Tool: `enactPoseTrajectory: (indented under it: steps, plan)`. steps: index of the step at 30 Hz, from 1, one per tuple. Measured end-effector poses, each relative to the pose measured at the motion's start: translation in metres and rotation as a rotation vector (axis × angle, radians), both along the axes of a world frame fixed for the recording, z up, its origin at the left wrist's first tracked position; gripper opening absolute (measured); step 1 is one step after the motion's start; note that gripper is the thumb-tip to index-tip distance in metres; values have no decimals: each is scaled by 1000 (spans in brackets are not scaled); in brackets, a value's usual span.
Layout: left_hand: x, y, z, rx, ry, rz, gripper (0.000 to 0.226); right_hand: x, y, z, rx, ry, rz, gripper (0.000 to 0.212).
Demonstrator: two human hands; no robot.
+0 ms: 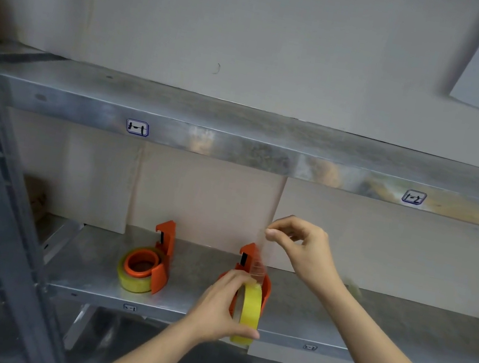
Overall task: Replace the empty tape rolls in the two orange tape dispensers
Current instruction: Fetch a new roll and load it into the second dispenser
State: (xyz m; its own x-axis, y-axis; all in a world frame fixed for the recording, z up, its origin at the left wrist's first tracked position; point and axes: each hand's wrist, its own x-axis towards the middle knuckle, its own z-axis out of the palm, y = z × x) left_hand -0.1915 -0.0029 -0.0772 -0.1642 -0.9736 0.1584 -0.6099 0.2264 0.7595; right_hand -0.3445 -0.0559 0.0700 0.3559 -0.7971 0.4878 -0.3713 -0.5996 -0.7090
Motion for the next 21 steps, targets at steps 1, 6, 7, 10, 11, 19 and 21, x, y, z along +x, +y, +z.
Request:
enactPoseTrajectory:
  steps: [1,6,7,10,11,19,21]
  plan:
    - [0,0,-1,-1,-13,-4,89,-1,0,0,-1,-1,2,23]
    - [-1,-3,0,11,-15,-26,99,-3,1,-1,-9,-7,1,28]
    - [1,-4,0,11,-3,-23,104,-3,0,-2,-7,-10,0,29]
    - [10,-8,-1,29,40,25,109,-5,-1,-3,6,-24,-4,28]
    - [15,-9,-2,30,36,44,104,-5,-1,-4,9,-28,-8,27]
    - [44,-27,-23,147,-129,219,115,-12,-4,-5,16,-33,-57,20]
    - [45,-33,-31,187,-191,236,116,-13,-5,-4,-7,-29,-68,18]
